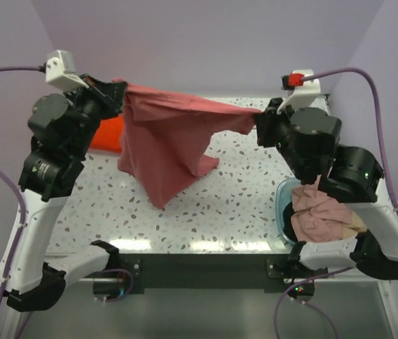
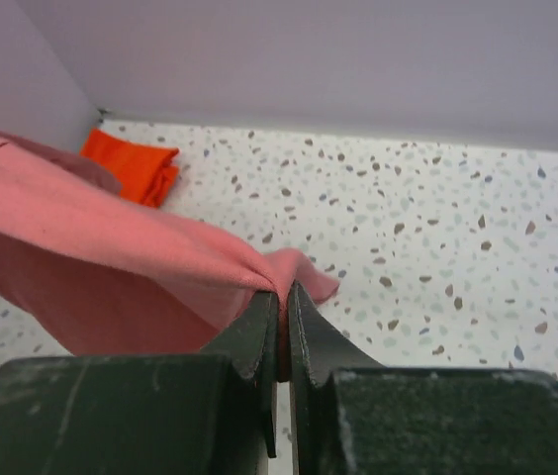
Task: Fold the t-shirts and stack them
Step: Flatten the tshirt out
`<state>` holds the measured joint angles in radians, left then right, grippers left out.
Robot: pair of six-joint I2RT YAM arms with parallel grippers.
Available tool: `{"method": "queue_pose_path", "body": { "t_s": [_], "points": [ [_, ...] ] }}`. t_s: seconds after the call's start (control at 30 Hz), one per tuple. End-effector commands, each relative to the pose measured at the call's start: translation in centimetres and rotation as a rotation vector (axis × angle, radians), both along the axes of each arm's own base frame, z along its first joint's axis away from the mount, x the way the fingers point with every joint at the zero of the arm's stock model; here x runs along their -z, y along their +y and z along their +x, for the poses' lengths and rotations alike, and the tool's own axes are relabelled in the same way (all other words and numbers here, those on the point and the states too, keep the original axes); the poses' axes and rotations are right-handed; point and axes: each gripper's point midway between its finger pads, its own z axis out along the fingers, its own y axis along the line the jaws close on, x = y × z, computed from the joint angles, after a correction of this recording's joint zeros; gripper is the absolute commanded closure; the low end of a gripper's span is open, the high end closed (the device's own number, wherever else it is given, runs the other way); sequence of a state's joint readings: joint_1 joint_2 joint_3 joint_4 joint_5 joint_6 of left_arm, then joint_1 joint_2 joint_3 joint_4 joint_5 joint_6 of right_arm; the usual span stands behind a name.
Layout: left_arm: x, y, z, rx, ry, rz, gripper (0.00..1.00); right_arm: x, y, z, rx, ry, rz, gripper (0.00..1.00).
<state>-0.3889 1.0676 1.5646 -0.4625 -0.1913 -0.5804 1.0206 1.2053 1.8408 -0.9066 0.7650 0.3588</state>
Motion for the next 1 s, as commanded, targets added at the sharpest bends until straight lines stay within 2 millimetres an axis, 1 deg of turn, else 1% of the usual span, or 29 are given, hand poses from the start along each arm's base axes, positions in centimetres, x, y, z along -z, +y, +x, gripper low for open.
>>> {"method": "queue_pose_path", "body": {
  "t_s": [0.0, 0.03, 0.07, 0.1, 0.13, 0.17, 0.23, 0.27, 0.3, 0.33, 0.37, 0.4, 0.43, 0.47, 0.5, 0.53, 0.57, 0.6, 0.63, 0.67, 0.7, 0.73, 0.77, 0.8, 0.83, 0.87, 0.9, 0.93, 0.97],
  "points": [
    [-6.1, 2.0, -2.2, -0.05, -0.129, 0.012, 1.0, -5.2, -0.8, 0.2, -0.007, -0.111, -0.018, 1.0],
    [-8.6, 2.5, -3.3, -0.056, -0.184, -0.004, 1.0, -7.1, -0.8, 0.4, -0.011, -0.146, -0.014, 1.0],
    [-9.3, 2.8, -3.6, -0.065, -0.19, -0.003, 1.0, -7.8, -1.0, 0.4, -0.003, -0.159, -0.016, 1.0],
    [-10.0, 3.0, -3.4, -0.077, -0.198, 0.006, 1.0, -8.6, -1.0, 0.6, 0.004, -0.174, -0.015, 1.0],
    [-11.6, 3.5, -4.2, -0.087, -0.235, -0.008, 1.0, -9.9, -1.6, 0.6, 0.018, -0.205, -0.02, 1.0],
    [-12.1, 3.6, -4.1, -0.097, -0.244, -0.012, 1.0, -9.9, -1.5, 1.2, 0.048, -0.21, -0.04, 1.0],
    [-12.6, 4.0, -3.3, -0.132, -0.251, -0.005, 1.0, -10.8, -1.6, 1.8, 0.079, -0.243, -0.067, 1.0],
    [-12.6, 4.4, -2.8, -0.166, -0.246, -0.007, 1.0, -10.4, -1.0, 2.6, 0.097, -0.24, -0.092, 1.0],
    [-12.3, 4.5, -2.0, -0.188, -0.234, 0.0, 1.0, -10.5, -0.8, 3.3, 0.109, -0.245, -0.086, 1.0],
    [-11.3, 4.2, -0.3, -0.209, -0.203, 0.022, 1.0, -10.3, -1.8, 4.8, 0.157, -0.24, -0.099, 1.0],
    [-10.9, 4.3, 0.6, -0.23, -0.193, 0.029, 1.0, -10.0, -2.0, 6.2, 0.161, -0.227, -0.101, 1.0],
    [-9.6, 4.3, 2.8, -0.279, -0.155, 0.062, 1.0, -7.9, -0.1, 8.6, 0.097, -0.172, -0.125, 1.0],
    [-8.2, 4.3, 5.2, -0.328, -0.126, 0.097, 1.0, -7.2, -0.9, 11.6, 0.113, -0.154, -0.115, 1.0],
    [-8.8, 4.4, 5.2, -0.331, -0.143, 0.087, 1.0, -7.2, -1.9, 12.1, 0.142, -0.152, -0.117, 1.0],
    [-7.0, 4.3, 7.9, -0.374, -0.096, 0.141, 1.0, -5.9, -1.0, 14.2, 0.151, -0.138, -0.129, 1.0],
    [-7.5, 4.4, 8.8, -0.396, -0.106, 0.148, 1.0, -5.4, -1.2, 15.5, 0.152, -0.138, -0.15, 1.0],
    [-7.4, 4.7, 10.1, -0.419, -0.108, 0.155, 1.0, -5.0, -0.8, 16.4, 0.148, -0.137, -0.15, 1.0],
    [-5.6, 3.8, 13.0, -0.409, -0.078, 0.2, 1.0, -4.6, 0.3, 17.8, 0.121, -0.141, -0.141, 1.0],
    [-6.4, 3.7, 13.9, -0.41, -0.102, 0.196, 1.0, -4.5, 0.0, 18.7, 0.127, -0.146, -0.142, 1.0],
    [-6.4, 3.4, 15.2, -0.384, -0.112, 0.202, 1.0, -4.5, -0.1, 19.6, 0.136, -0.151, -0.135, 1.0],
    [-6.8, 2.8, 17.3, -0.36, -0.132, 0.203, 1.0, -6.1, -0.8, 19.9, 0.156, -0.186, -0.108, 1.0],
    [-7.1, 2.4, 18.1, -0.34, -0.144, 0.199, 1.0, -5.5, -1.5, 21.6, 0.177, -0.182, -0.118, 1.0],
    [-7.7, 2.1, 18.9, -0.314, -0.168, 0.193, 1.0, -6.1, -2.1, 22.0, 0.196, -0.201, -0.109, 1.0],
    [-7.3, 1.7, 20.2, -0.305, -0.174, 0.189, 1.0, -7.6, -2.7, 22.2, 0.216, -0.243, -0.085, 1.0],
    [-9.9, 1.7, 19.6, -0.3, -0.252, 0.159, 1.0, -8.3, -3.5, 22.4, 0.227, -0.264, -0.086, 1.0],
    [-10.7, 1.1, 19.4, -0.268, -0.288, 0.155, 1.0, -9.3, -4.0, 22.1, 0.236, -0.291, -0.072, 1.0],
    [-12.7, 1.2, 17.9, -0.257, -0.341, 0.128, 1.0, -10.3, -4.3, 22.0, 0.243, -0.328, -0.058, 1.0],
    [-13.6, 1.1, 17.5, -0.249, -0.384, 0.11, 1.0, -12.1, -5.0, 20.7, 0.249, -0.369, -0.033, 1.0],
    [-14.5, 1.2, 16.6, -0.246, -0.412, 0.095, 1.0, -13.0, -5.5, 20.0, 0.251, -0.396, -0.049, 1.0]
  ]
}}
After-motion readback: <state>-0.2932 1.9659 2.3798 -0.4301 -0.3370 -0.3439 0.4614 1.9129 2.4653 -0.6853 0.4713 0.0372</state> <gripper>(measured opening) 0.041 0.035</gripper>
